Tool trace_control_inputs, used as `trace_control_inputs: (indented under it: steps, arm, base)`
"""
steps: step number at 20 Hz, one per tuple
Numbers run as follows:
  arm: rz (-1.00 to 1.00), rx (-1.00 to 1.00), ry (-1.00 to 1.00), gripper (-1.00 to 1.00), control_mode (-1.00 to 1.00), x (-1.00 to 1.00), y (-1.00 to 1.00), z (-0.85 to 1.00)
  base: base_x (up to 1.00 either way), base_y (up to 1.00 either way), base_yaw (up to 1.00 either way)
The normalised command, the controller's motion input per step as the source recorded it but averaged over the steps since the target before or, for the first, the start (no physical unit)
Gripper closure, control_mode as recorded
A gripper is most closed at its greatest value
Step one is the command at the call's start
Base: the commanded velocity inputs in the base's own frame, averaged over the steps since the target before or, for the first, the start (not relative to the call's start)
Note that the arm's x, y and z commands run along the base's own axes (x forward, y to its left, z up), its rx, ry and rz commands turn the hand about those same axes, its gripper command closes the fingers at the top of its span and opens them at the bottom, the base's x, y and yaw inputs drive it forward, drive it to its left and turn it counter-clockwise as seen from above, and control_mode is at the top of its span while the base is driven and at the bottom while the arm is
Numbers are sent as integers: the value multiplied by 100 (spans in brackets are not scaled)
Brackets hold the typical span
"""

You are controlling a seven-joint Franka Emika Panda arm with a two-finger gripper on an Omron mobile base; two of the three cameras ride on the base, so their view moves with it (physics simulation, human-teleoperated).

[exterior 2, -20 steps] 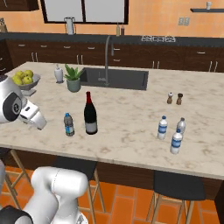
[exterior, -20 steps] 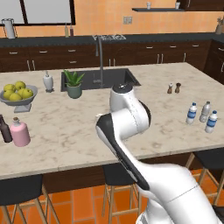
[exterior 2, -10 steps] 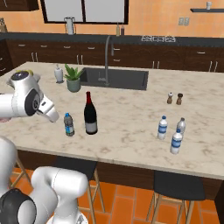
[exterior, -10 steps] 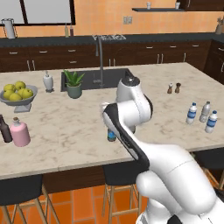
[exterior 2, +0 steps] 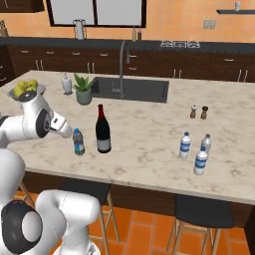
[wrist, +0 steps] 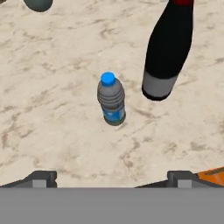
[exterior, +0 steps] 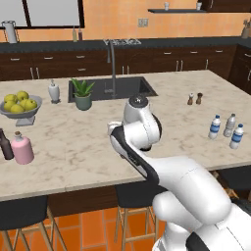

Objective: Move the plastic bottles in the middle to the plastics group, and the glass bottles in the middle to the glass group.

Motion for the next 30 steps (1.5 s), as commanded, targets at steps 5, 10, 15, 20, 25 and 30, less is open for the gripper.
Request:
trace_control_inputs:
  steps: [5,10,15,20,25,30]
  arm:
    - [25,-5,13,-100,-100,10,-1,1]
    - [12,0,1,-100,-100,0,-15,-8]
    - [-1,0,-3,-100,-100,-4,-3,0]
    - [-9,0,-5,-100,-100,6,0,-3]
    - [-13,0,-2,-100,-100,16,0,-1]
    - [-7,0,0,-100,-100,24,0,-14]
  base:
    - [0,0,0]
    - [0,0,0]
    - [0,0,0]
    - [0,0,0]
    - [0,0,0]
    - [0,0,0]
